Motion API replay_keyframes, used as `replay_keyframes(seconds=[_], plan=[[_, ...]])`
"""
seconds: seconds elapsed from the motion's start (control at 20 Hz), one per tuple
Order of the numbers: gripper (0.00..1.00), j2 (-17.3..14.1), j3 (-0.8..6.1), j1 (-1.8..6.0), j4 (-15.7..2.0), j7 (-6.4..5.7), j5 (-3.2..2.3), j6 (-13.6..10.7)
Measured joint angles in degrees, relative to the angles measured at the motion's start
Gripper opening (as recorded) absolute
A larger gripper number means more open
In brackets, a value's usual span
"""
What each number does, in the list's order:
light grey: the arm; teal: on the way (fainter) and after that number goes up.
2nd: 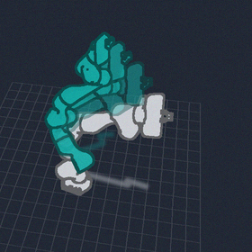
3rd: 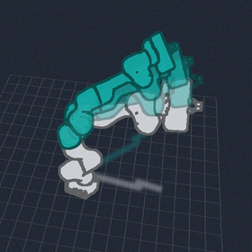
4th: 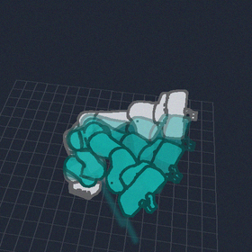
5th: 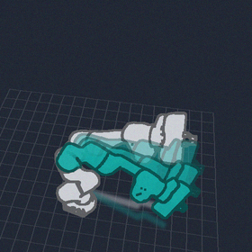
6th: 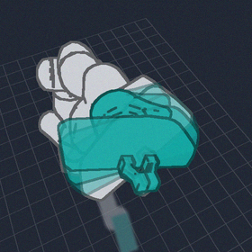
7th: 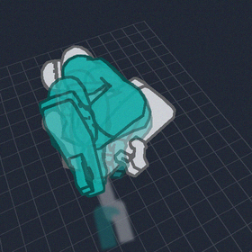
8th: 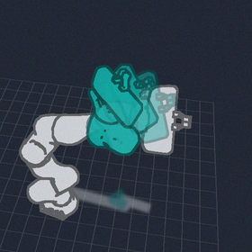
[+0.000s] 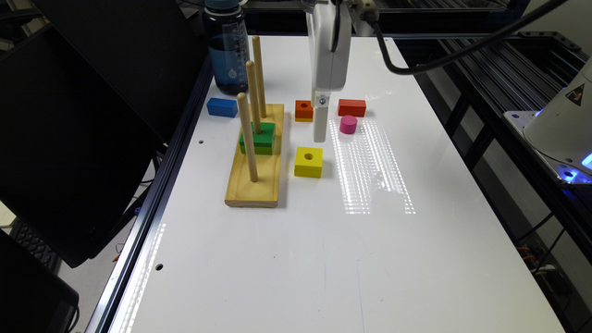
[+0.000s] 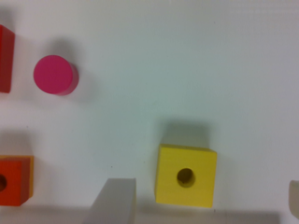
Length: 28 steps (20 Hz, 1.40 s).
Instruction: Pick up yellow block.
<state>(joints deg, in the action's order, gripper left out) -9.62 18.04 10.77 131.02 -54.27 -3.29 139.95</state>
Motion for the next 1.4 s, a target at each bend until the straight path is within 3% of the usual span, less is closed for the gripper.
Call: replay_keyframes(seconds=[0.25, 0.55, 1.0, 1.2, 1.3, 1.4], plan=[[1.0, -0.79, 0.0, 0.02, 0.09, -0.1, -0.24, 0.34], [1.0, -5.32, -0.18, 0.08, -0.09, -1.99, -2.9, 4.18], [1.0, -6.36, -0.29, 0.07, 0.02, -2.08, -3.12, 4.96], [1.0, -10.37, -0.79, 0.08, -0.24, -3.38, -5.34, 8.53], [1.0, -10.97, -0.83, 0.06, -0.56, -3.87, -5.93, 8.85], [1.0, -10.95, -0.79, 0.04, -0.71, -4.07, -6.09, 8.81]])
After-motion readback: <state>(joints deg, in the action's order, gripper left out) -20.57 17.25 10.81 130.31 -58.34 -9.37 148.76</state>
